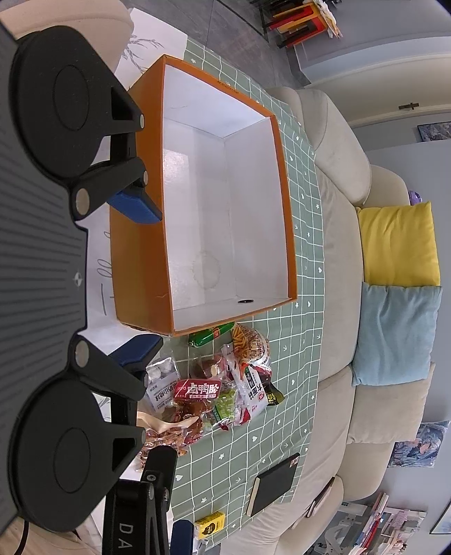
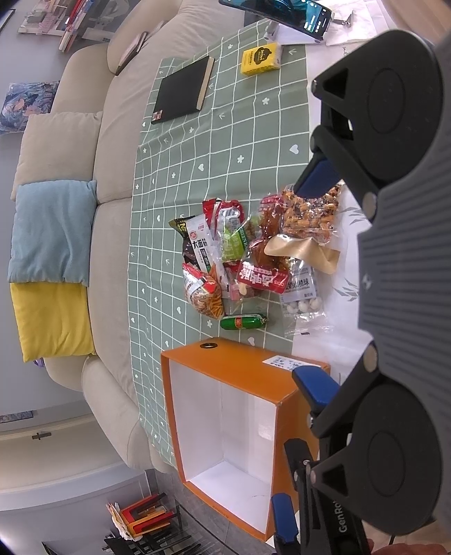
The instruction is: Organize snacks
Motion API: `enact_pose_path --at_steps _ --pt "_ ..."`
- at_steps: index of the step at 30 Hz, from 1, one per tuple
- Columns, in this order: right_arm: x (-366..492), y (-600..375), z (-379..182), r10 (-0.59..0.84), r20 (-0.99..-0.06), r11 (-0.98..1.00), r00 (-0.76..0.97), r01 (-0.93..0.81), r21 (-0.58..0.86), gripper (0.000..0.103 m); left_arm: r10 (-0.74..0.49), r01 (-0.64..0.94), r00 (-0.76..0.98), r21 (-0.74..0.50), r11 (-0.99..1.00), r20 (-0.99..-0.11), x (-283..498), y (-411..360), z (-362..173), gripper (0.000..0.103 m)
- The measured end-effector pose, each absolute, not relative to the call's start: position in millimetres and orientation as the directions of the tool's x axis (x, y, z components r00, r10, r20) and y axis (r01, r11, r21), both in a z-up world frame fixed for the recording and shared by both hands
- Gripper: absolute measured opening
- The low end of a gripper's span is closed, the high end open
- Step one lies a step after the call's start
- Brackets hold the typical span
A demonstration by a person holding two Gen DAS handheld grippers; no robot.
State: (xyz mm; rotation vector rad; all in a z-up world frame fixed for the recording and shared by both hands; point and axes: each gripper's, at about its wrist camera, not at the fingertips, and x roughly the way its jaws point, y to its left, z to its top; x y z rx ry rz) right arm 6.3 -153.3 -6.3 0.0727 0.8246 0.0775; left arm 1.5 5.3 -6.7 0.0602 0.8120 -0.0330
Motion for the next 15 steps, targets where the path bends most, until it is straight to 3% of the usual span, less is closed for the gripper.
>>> enact_pose_path --at_steps 15 --pt "5.7 -153.0 -6.7 0.097 -0.731 0.995 0.675 -0.039 0.095 0.099 -0.006 0.052 0.687 0.041 0.998 -0.726 1.9 5.2 -6.3 0.085"
